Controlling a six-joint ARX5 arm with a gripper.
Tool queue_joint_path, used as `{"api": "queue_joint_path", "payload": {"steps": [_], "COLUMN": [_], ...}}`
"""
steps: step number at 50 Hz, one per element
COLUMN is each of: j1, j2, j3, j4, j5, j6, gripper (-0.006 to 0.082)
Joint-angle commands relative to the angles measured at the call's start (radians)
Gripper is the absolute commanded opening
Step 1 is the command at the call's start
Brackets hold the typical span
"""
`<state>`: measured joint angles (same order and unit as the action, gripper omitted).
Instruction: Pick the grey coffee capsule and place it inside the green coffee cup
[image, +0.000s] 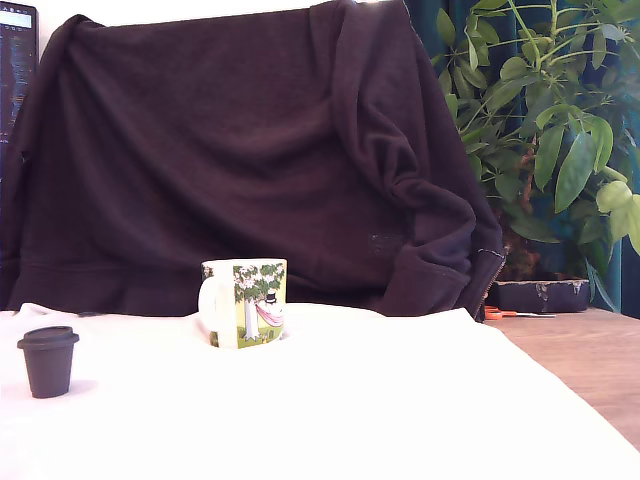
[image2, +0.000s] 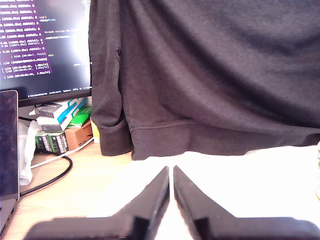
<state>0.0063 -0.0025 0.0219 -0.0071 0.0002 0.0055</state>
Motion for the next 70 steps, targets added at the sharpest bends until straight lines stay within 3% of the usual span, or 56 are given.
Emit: {"api": "queue_joint_path", "payload": {"steps": [1, 20, 28, 39, 52, 58, 70], "j1": [-0.015, -0.016, -0.016, -0.039, -0.133, -0.173, -0.219], "j2": [-0.01, -0.01, -0.01, -0.009, 0.009, 0.03, 0.075], "j3": [-0.035, -0.035, -0.035, -0.035, -0.035, -0.043, -0.047], "j4": [0.067, 0.077, 0.192, 0.225, -0.009, -0.07, -0.102], "j5": [0.156, 0.165, 0.208, 0.355, 0.358, 0.332, 0.233], "j6": [-0.084, -0.096, -0.247, -0.303, -0.275, -0.22, -0.15], "gripper": [-0.0014, -0.0014, 0.0, 0.0145, 0.0505, 0.0547, 0.0548]}}
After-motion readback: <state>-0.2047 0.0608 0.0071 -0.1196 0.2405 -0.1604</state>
